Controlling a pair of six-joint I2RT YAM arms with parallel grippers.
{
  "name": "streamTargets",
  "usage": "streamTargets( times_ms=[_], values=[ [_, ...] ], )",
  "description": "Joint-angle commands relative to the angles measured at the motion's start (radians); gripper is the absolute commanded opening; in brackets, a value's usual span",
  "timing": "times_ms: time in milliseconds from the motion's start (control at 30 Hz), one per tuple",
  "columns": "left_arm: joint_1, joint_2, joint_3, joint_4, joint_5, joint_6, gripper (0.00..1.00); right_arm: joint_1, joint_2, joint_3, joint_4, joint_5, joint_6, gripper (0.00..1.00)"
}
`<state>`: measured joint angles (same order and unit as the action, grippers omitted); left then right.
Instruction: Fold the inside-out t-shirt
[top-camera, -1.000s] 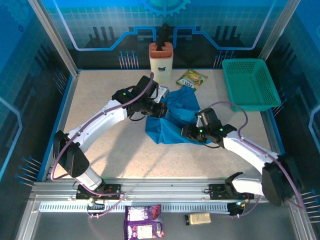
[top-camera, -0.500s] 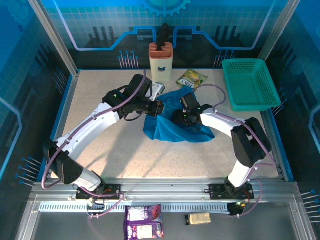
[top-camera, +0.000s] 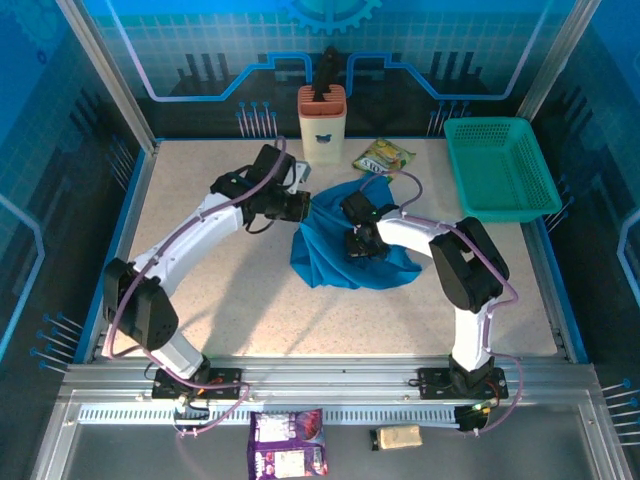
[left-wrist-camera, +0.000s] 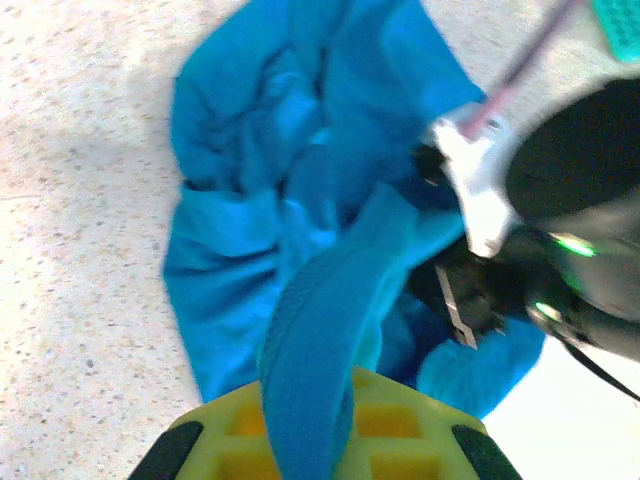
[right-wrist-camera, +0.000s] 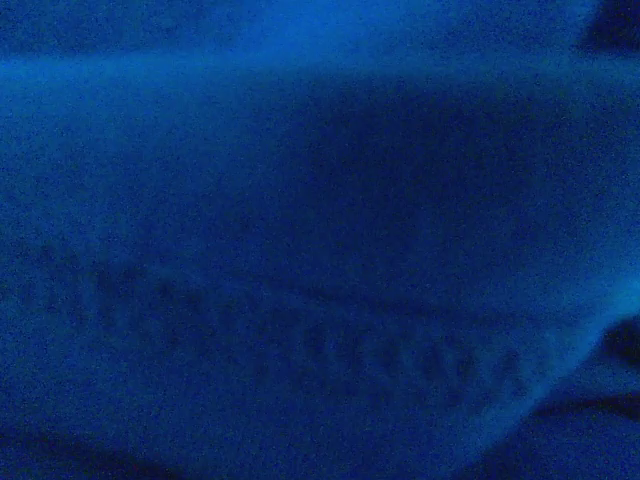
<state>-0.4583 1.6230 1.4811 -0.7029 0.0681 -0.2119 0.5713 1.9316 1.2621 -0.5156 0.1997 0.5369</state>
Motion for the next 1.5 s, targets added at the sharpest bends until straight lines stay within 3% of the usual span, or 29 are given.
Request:
streamTargets(
  times_ms=[0,267,433,633,800,867,933,967,1133,1200,1367,1467],
  values=[
    [0.067,0.050,-0.023,0.074,0.037,-0.053,0.00,0.011,-0.097,-0.001,-0.087,-0.038,-0.037,0.04],
    [0.231,0.164,-0.102,0.196,0.136,-0.189,0.00,0.010,-0.306,0.166,-0.270,-0.163,-0.144,0.00],
    [0.363,0.134,-0.285,0.333,0.210,-0.304,0.00,-0.031,-0.435,0.210,-0.317,-0.224,-0.170,0.00],
    [0.527,0.021,-0.509,0.421,0.271,-0.373,0.00,-0.146,-0.557,0.130,-0.303,-0.351,-0.157,0.00],
    [0.568,-0.049,-0.615,0.404,0.262,-0.345,0.00,-0.188,-0.584,-0.004,-0.224,-0.474,-0.137,0.00],
    [0.545,-0.073,-0.622,0.385,0.274,-0.321,0.11,-0.182,-0.574,-0.067,-0.147,-0.584,-0.131,0.00],
    [0.491,-0.110,-0.608,0.348,0.256,-0.296,0.32,-0.164,-0.548,-0.110,-0.077,-0.666,-0.121,0.00],
    [0.464,-0.133,-0.600,0.332,0.250,-0.285,0.37,-0.153,-0.532,-0.113,-0.067,-0.680,-0.124,0.00],
    [0.289,-0.234,-0.514,0.229,0.178,-0.253,0.54,-0.096,-0.470,-0.083,-0.092,-0.621,-0.148,0.00],
    [0.217,-0.253,-0.482,0.214,0.179,-0.250,0.57,-0.091,-0.461,-0.079,-0.096,-0.610,-0.144,0.00],
    [0.055,-0.194,-0.425,0.232,0.260,-0.280,0.43,-0.091,-0.463,-0.080,-0.111,-0.578,-0.132,0.00],
    [-0.036,-0.116,-0.399,0.256,0.248,-0.296,0.42,-0.091,-0.464,-0.082,-0.118,-0.574,-0.124,0.00]
  ],
)
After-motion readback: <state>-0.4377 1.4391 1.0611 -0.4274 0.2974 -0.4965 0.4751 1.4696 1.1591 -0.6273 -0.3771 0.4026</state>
